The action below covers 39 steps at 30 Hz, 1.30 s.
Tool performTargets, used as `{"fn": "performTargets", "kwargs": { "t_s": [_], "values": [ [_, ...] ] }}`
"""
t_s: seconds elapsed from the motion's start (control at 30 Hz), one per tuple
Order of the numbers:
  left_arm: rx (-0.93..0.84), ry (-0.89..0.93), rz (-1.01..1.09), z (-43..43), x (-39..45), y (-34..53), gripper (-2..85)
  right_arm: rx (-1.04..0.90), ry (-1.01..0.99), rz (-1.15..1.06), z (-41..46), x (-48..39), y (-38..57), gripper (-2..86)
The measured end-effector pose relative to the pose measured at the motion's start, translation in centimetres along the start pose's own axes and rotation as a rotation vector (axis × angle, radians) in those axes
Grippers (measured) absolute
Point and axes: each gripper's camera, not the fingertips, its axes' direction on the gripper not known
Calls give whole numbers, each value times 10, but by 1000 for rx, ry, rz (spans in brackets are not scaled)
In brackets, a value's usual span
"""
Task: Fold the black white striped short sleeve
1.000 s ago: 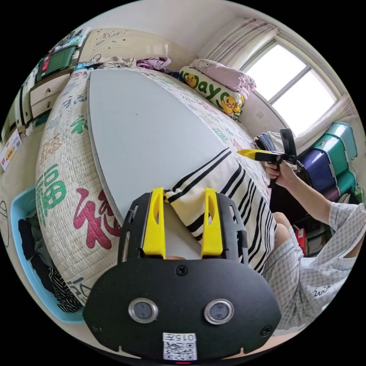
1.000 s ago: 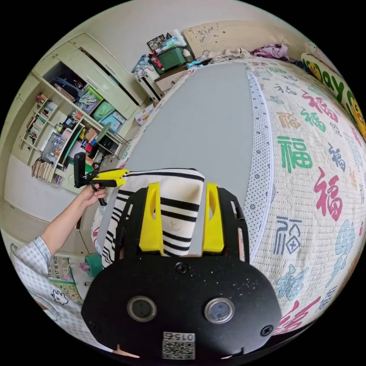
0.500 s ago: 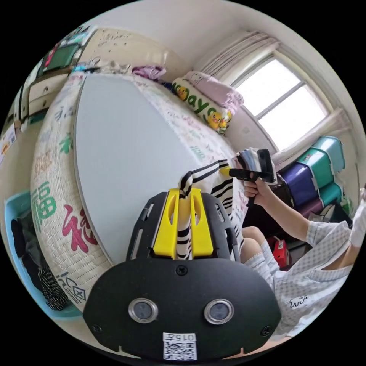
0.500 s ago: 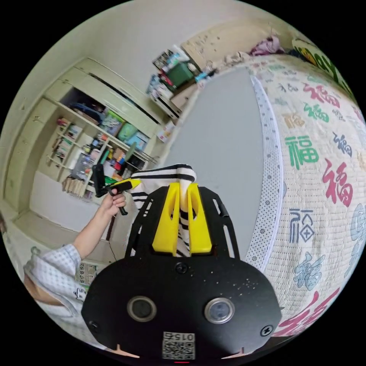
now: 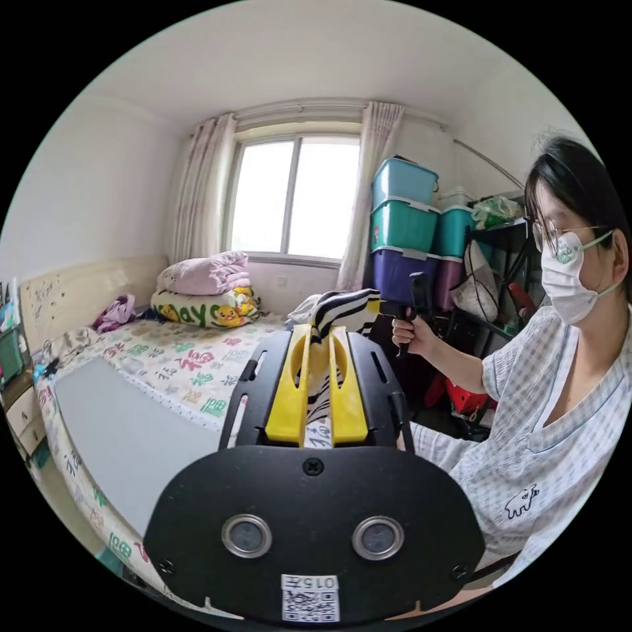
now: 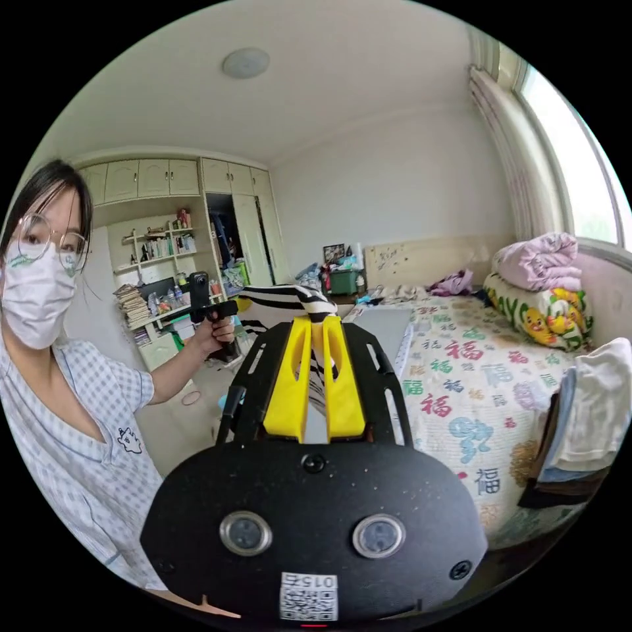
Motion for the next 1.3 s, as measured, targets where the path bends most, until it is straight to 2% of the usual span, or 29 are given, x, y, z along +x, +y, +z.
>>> {"fn": "performTargets", "kwargs": {
  "t_s": [0.07, 0.27, 0.5, 0.67, 0.8, 1.0, 1.1, 1.23, 1.3],
  "values": [
    [-12, 48, 20, 34, 19, -13, 23, 37, 103, -26, -65, -11, 30, 21],
    [-70, 248, 13, 179, 48, -26, 26, 153, 183, 68, -188, 30, 141, 17],
    [-38, 589, 20, 385, 21, -25, 33, 274, 236, 125, -264, 112, 251, 14],
    [-50, 719, 43, 497, 8, -34, 39, 294, 357, 178, -295, 137, 292, 13],
    [-81, 704, 35, 557, 10, -67, 40, 264, 440, 229, -309, 137, 276, 13],
    [-132, 738, -6, 645, -3, -144, 41, 178, 561, 272, -328, 161, 202, 14],
    [-156, 719, -76, 705, -21, -171, 41, 94, 646, 292, -321, 209, 166, 16],
    [-153, 658, -265, 796, -65, -183, 44, 1, 726, 341, -286, 330, 125, 22],
    [-173, 463, -347, 869, -97, -183, 54, -89, 788, 350, -252, 404, 109, 29]
  ]
}}
